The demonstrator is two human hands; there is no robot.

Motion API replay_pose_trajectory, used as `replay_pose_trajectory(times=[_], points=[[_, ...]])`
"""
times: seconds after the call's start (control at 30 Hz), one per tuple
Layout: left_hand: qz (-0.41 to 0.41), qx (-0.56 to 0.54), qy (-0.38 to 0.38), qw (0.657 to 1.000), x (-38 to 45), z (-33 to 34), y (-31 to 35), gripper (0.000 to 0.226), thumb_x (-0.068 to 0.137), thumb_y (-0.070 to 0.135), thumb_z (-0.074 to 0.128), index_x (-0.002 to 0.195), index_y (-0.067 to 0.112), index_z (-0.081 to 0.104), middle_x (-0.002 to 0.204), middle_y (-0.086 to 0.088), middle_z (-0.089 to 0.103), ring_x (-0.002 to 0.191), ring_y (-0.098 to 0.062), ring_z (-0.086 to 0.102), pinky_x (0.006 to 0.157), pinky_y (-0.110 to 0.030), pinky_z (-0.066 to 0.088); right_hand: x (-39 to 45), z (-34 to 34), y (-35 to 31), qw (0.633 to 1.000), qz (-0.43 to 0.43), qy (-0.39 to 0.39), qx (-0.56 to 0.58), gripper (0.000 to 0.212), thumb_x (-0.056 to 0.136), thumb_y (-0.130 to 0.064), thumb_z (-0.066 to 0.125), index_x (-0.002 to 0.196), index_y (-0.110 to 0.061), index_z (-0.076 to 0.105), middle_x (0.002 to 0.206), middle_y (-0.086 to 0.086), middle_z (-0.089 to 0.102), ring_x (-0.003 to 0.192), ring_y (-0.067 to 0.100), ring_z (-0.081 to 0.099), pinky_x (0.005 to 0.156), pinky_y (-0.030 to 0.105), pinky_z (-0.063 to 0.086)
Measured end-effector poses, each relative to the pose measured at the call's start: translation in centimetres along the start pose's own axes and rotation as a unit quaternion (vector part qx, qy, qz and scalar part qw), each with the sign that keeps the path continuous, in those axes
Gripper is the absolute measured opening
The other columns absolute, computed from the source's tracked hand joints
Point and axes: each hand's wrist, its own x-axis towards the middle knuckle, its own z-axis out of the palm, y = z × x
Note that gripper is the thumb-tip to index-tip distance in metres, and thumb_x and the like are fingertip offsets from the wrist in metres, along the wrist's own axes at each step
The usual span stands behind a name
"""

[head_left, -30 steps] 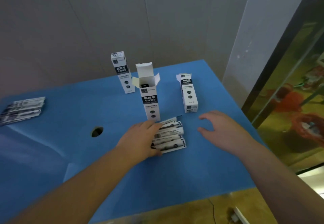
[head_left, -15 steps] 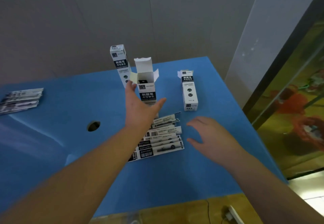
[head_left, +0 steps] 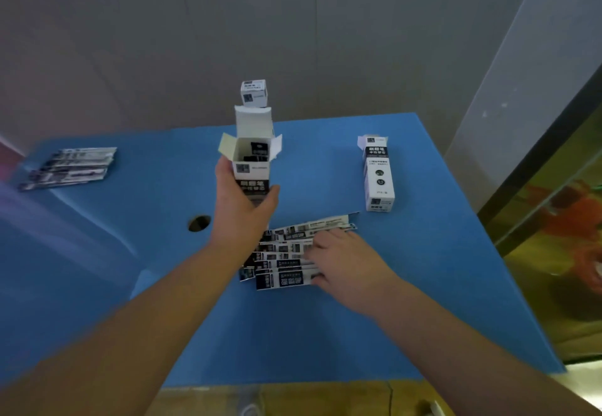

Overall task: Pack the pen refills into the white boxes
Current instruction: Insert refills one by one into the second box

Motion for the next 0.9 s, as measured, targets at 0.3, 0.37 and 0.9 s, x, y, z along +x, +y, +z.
replay_pose_trajectory(times=[0.3, 0.37, 0.9], points=[[0.005, 0.0, 0.098, 0.995, -8.3, -5.0, -2.3, 0.072, 0.081, 0.022, 0.084, 0.105, 0.073, 0.039, 0.101, 0.039, 0.061, 0.092, 0.011, 0.068, 0.07, -0.003, 0.051, 0.2, 0.7, 0.3, 1.0, -0.006, 0.018, 0.014, 0.028, 0.09, -0.033, 0.067, 0.116, -0.023, 0.065, 0.11, -0.003, 0.059, 0.109, 0.022, 0.053, 0.096, 0.037, 0.042], [0.008, -0.002, 0.116, 0.993, -9.2, -5.0, -2.9, 0.069, 0.08, 0.027, 0.082, 0.108, 0.073, 0.039, 0.103, 0.039, 0.062, 0.092, 0.011, 0.068, 0.072, -0.004, 0.051, 0.1, 0.7, 0.3, 1.0, -0.007, 0.02, 0.02, 0.023, 0.091, -0.032, 0.065, 0.112, -0.023, 0.064, 0.108, -0.003, 0.058, 0.107, 0.021, 0.053, 0.094, 0.036, 0.042], [0.011, -0.024, 0.069, 0.997, -9.2, -2.2, -5.2, 0.071, 0.087, 0.014, 0.075, 0.123, 0.068, 0.044, 0.116, 0.034, 0.063, 0.107, 0.01, 0.066, 0.083, -0.006, 0.052, 0.4, -1.9, -0.6, 0.997, 0.065, -0.023, 0.041, 0.008, 0.085, -0.018, 0.054, 0.083, -0.02, 0.062, 0.091, -0.002, 0.059, 0.089, 0.023, 0.057, 0.067, 0.031, 0.045]])
